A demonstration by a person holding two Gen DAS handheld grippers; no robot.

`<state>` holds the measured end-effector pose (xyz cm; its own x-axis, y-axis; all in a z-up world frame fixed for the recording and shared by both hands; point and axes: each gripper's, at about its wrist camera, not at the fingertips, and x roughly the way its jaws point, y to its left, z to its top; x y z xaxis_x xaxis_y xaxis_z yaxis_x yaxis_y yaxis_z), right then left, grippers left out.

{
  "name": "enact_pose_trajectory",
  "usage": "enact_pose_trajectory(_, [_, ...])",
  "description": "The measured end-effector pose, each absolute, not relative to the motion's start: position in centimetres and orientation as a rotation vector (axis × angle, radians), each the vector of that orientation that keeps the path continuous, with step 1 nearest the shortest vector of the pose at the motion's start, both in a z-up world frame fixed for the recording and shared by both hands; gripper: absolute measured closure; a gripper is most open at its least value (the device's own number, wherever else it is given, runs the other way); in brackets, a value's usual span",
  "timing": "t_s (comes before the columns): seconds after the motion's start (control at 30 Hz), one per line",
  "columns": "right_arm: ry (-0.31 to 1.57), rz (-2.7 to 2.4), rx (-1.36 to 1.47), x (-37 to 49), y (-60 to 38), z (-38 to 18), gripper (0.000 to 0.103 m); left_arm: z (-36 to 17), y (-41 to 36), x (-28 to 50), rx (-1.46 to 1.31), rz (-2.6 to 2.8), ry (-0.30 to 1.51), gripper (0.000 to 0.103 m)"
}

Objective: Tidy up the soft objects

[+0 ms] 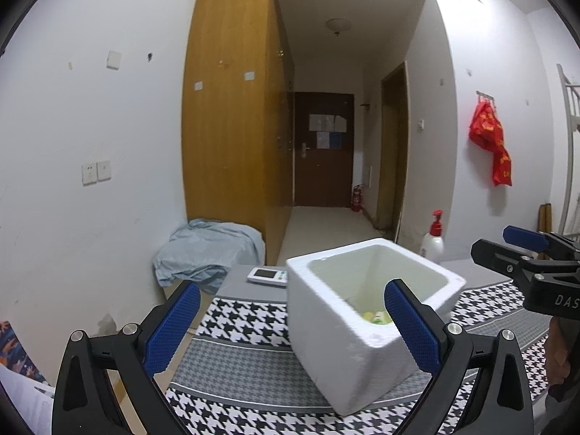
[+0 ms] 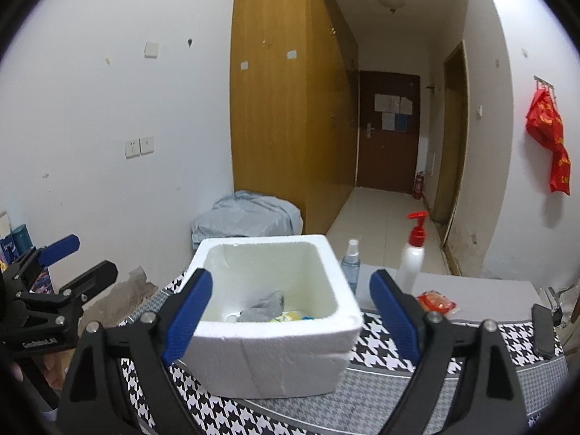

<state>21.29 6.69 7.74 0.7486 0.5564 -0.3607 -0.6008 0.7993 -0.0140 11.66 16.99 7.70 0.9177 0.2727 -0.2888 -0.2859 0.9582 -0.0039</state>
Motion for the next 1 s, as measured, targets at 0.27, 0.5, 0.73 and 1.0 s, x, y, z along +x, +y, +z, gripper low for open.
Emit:
enact_pose_trajectory(0.27, [0.278, 0.587, -0.091, 18.9, 2.8, 8.2, 0.001, 8.1, 13.7, 11.1, -0.088, 0.221, 0.264, 0.001])
enact_pose_trajectory(0.5, [0.230, 0.543, -0.042, 16.6, -1.0, 8.4, 0.000, 8.9, 9.9, 9.8, -0.061, 0.160, 0.205, 0.001])
enact_pose_trajectory(0.73, [0.151, 0.478, -0.037, 13.7, -3.8, 8.3, 0.000, 9.4, 8.0, 8.4, -0.046, 0.138, 0.164, 0.001])
enact_pose_trajectory(1.0, [0.115, 0.425, -0.047, 11.1, -5.4, 7.4, 0.000, 8.3, 6.0, 6.7, -0.046, 0.086, 0.137, 0.001])
